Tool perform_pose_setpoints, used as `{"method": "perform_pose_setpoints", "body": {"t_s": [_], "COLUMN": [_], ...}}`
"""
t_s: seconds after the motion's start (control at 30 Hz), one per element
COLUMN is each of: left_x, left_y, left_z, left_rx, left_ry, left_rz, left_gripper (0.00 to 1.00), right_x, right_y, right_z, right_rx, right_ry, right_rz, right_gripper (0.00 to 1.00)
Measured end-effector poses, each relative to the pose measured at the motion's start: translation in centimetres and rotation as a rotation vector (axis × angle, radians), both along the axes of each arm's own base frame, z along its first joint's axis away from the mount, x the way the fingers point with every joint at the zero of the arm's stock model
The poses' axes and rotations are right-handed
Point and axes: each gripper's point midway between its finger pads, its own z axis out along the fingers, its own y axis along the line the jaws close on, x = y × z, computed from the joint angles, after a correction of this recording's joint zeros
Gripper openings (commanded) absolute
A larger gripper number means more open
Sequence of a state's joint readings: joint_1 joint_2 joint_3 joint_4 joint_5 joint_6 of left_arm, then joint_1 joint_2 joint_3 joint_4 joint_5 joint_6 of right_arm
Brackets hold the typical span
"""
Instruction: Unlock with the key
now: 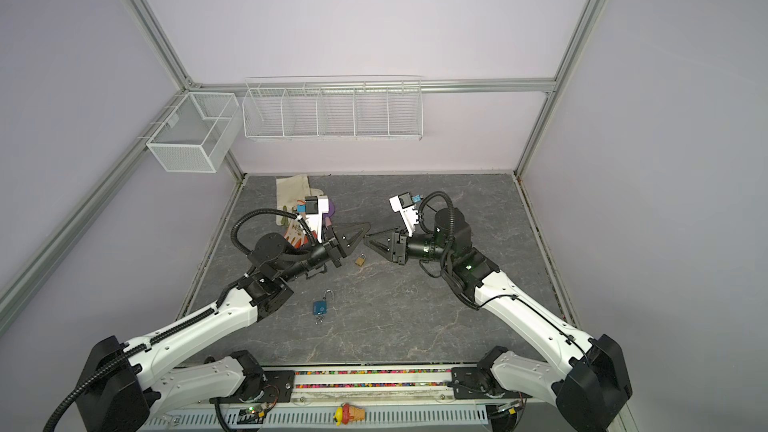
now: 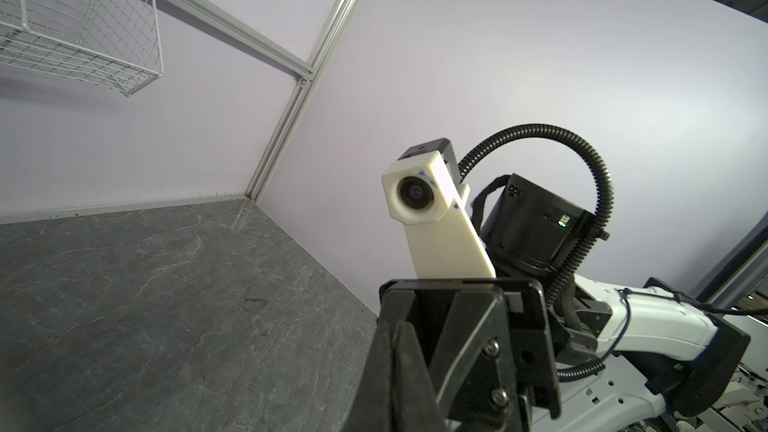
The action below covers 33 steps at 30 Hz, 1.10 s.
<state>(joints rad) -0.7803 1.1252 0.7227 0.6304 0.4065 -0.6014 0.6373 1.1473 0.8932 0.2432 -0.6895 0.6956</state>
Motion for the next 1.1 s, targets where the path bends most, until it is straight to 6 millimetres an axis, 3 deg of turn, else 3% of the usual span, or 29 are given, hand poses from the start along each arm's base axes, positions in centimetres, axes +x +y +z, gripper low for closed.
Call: {"method": "perform_pose_setpoints", "body": {"t_s": [0.2,1.1], "left_x": [-0.1,-1.4], "left_y": [0.0,-0.3], "left_z": [0.3,0.8], "left_rx": [-0.011,-0.001], "left_ry": [-0.006,-0.028], "left_rz": [-0.006,-0.080], "left_gripper": [0.00,0.00], "right_x": [0.0,-1.3], "right_y": [0.5,0.0], "right_z": [0.4,1.1], "right_rx": [0.011,-0.004], "right_ry": [-0.007,-0.115], "right_rz": [0.030,0.069], "right_gripper": [0.16,0.06]}}
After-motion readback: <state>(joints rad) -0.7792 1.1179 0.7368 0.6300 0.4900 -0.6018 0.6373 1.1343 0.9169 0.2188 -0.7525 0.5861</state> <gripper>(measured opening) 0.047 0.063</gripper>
